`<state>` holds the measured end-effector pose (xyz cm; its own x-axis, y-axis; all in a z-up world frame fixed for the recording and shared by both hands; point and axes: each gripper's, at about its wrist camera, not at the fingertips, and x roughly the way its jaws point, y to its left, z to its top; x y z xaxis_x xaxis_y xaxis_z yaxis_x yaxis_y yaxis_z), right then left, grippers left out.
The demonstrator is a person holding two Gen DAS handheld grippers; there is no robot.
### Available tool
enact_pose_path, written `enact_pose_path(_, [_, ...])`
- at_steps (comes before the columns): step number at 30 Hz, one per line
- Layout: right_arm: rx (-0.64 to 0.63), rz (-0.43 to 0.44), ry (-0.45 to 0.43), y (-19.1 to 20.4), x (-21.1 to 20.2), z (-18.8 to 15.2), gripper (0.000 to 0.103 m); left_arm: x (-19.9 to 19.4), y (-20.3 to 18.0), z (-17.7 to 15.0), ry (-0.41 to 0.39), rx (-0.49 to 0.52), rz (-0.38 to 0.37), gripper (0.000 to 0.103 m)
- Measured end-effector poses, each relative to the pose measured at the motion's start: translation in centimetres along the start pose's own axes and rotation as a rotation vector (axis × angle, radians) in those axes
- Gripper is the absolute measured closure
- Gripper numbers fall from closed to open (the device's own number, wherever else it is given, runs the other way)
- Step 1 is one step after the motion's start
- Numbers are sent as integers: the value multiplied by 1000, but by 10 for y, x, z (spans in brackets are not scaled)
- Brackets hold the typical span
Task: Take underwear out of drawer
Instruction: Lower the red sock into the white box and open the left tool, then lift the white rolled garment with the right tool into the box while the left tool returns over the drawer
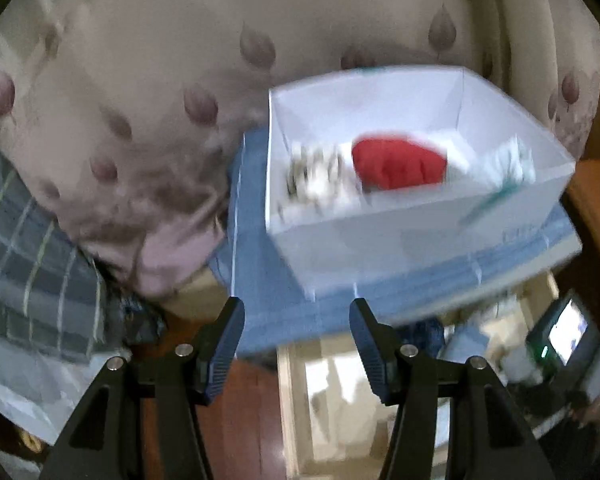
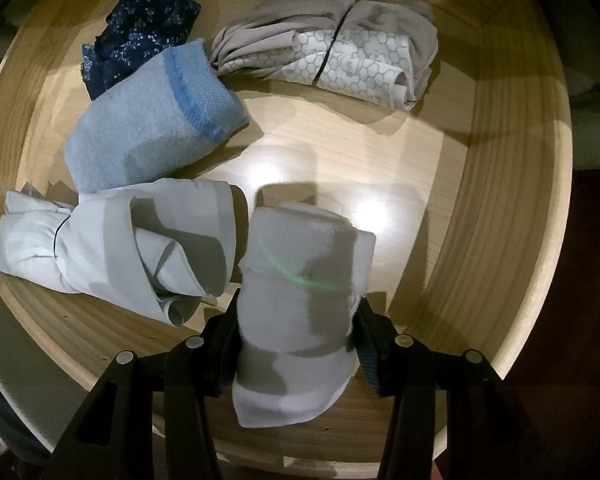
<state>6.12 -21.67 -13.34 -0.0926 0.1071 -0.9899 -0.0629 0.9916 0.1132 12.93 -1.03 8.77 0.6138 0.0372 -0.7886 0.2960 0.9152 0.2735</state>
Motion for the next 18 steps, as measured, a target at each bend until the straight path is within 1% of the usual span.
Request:
enact_pose_path(4, [15, 20, -13, -5, 0, 0, 59, 22, -2, -40, 72, -36, 6, 47])
enact_pose_path(5, [19, 24, -17, -6, -1, -1, 60, 25, -2, -46, 84, -44, 4, 47])
enact_pose_path(9, [28, 26, -58, -9, -7, -5, 60, 44, -4, -79, 137, -102, 5, 47])
enact_pose_path(11, [29, 23, -78, -10, -10, -6, 60, 52, -6, -92, 148, -114, 19, 47])
enact_pose_path(13, [29, 15, -93, -10, -13, -8, 60, 55, -10, -100, 151, -122, 16, 47])
enact_pose_path(18, [20, -13, -156, -3, -26, -17, 60, 59, -20, -113, 145, -128, 19, 47])
